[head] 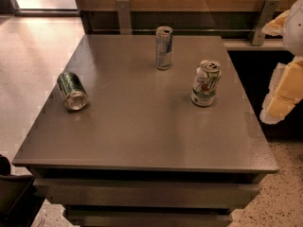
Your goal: Place green can upright
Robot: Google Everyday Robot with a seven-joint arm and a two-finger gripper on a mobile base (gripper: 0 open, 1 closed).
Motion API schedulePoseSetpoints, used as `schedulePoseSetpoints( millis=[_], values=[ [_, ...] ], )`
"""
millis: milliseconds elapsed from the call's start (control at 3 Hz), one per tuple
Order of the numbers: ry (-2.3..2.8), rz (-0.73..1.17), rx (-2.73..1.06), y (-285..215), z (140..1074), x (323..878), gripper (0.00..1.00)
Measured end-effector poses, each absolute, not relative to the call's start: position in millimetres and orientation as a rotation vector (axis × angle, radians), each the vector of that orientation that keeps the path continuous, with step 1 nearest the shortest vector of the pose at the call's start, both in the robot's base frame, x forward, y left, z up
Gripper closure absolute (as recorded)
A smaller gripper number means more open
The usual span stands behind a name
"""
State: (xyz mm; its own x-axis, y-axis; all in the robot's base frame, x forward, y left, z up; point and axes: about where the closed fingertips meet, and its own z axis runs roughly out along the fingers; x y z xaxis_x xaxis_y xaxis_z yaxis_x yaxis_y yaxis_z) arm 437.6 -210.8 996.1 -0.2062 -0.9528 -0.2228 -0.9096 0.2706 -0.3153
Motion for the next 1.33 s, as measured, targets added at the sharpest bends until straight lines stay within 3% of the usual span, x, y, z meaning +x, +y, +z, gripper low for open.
schedulePoseSetpoints(
  millis=[667, 1333],
  values=[
    [2.153, -0.162, -1.680, -203.8, 1000.5, 441.9, 0.00],
    [2.061, -0.071, -1.656, -138.7, 1007.0, 456.9, 0.00]
  ],
)
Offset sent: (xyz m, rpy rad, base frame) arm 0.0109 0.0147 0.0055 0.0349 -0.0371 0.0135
